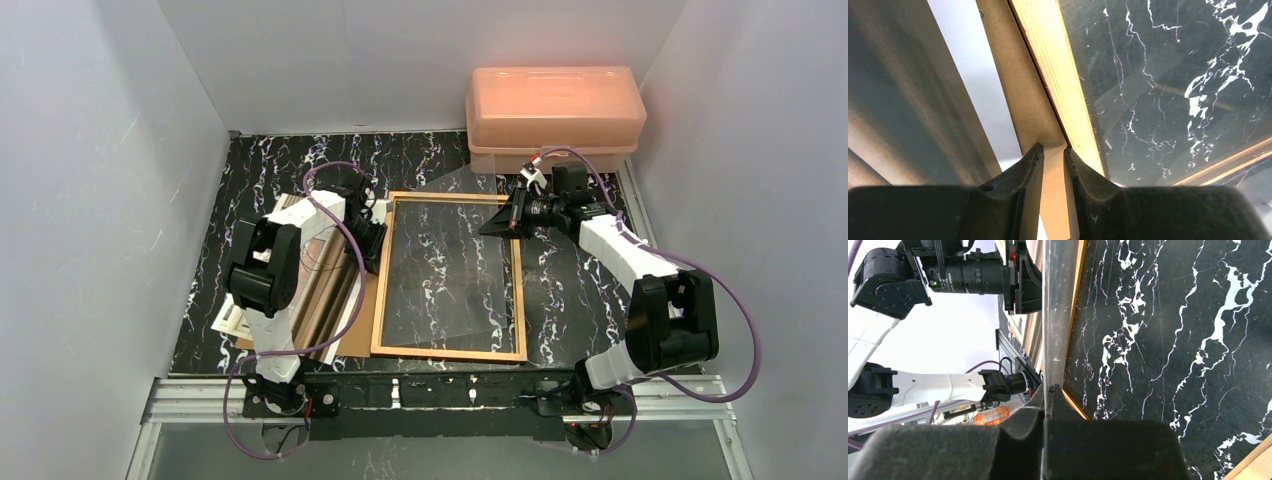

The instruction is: Put the photo into the frame

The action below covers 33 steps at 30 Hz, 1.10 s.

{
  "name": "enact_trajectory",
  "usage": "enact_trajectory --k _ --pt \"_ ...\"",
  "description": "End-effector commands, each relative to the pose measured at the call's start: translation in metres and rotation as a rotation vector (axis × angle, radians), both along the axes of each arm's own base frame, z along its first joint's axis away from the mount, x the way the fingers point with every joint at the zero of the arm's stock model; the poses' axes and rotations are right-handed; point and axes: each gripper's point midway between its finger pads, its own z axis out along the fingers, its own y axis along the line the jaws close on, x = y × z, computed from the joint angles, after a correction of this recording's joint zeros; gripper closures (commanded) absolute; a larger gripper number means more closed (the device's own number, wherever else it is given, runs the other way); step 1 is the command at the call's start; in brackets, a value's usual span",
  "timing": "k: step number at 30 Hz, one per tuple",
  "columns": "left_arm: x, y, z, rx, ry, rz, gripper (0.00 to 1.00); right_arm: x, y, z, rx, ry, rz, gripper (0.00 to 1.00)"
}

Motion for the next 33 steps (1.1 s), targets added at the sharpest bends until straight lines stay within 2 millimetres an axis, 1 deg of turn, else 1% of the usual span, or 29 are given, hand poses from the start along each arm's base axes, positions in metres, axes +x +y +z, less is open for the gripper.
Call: enact_trajectory --k 1,15,18,21,25,29,33 --pt "0.002 -0.010 0.013 -0.046 -0.002 -0.014 0.80 -0.002 0.001 -0.001 -0.015 -0.022 0.020 0.99" --pt "0.004 -0.012 0.015 -0.050 0.000 -0.014 0.80 0.004 -0.004 -0.021 -0.091 -0.005 0.026 0.98" --pt "0.005 -0.011 0.015 -0.050 -0.009 -0.033 0.81 0.004 -0.005 -0.025 -0.100 -0.001 0.026 0.91" --pt "0.006 -0.010 0.015 -0.046 -0.012 -0.041 0.81 0.006 -0.006 -0.029 -0.109 -0.003 0.025 0.81" --pt "0.005 -0.010 0.014 -0.047 -0.009 -0.042 0.81 0.012 -0.007 -0.032 -0.127 -0.012 0.021 0.71" --pt "0.004 -0.011 0.013 -0.050 -0.004 -0.041 0.81 0.018 -0.009 -0.041 -0.163 -0.004 0.018 0.51" --pt "0.004 -0.011 0.014 -0.052 -0.003 -0.042 0.81 0.020 -0.016 -0.050 -0.230 0.000 0.018 0.39"
